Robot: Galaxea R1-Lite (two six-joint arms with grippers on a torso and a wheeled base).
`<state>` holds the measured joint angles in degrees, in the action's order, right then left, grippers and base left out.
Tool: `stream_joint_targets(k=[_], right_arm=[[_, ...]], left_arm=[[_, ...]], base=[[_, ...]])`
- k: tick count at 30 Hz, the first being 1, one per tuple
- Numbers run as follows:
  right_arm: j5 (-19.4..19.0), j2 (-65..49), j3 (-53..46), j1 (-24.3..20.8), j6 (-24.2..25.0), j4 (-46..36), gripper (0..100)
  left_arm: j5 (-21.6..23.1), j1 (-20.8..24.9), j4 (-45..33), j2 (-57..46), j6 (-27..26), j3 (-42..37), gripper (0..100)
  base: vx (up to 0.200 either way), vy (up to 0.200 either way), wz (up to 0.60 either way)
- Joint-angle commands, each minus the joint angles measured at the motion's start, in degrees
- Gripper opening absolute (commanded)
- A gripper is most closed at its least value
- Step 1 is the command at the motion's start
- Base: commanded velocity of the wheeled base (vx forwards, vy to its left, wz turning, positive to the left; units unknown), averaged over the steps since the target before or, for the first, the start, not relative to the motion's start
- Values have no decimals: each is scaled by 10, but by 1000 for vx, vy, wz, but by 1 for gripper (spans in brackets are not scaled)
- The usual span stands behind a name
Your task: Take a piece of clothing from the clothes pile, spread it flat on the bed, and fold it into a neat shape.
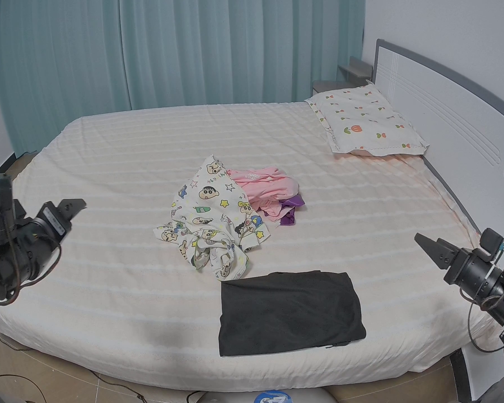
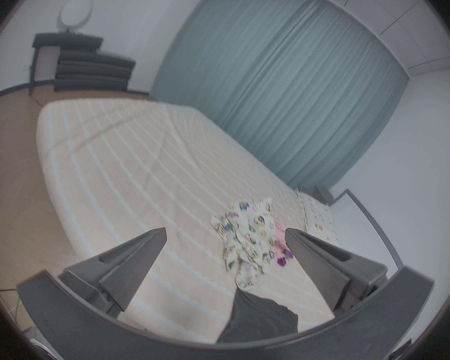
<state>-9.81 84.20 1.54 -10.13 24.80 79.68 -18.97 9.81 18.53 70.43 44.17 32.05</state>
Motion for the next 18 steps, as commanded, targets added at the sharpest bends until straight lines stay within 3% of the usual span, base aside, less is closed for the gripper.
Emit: stream_joint_targets(k=[1, 5, 10, 18], right_arm=[[6, -228, -15, 6, -31, -147, 100], [7, -309, -15, 6, -37, -235, 100], [7, -399, -6, 6, -41, -336, 100], [7, -552, 30, -2, -110, -569, 100]], left_arm=[[-109, -2, -39, -187, -38, -47, 100], [-152, -2, -68, -253, -81, -75, 100], [-172, -5, -78, -336, -131, -112, 100], [-185, -42, -188, -488, -232, -132, 100]], base=[[0, 0, 0], [0, 0, 0], [0, 0, 0], [0, 0, 0]])
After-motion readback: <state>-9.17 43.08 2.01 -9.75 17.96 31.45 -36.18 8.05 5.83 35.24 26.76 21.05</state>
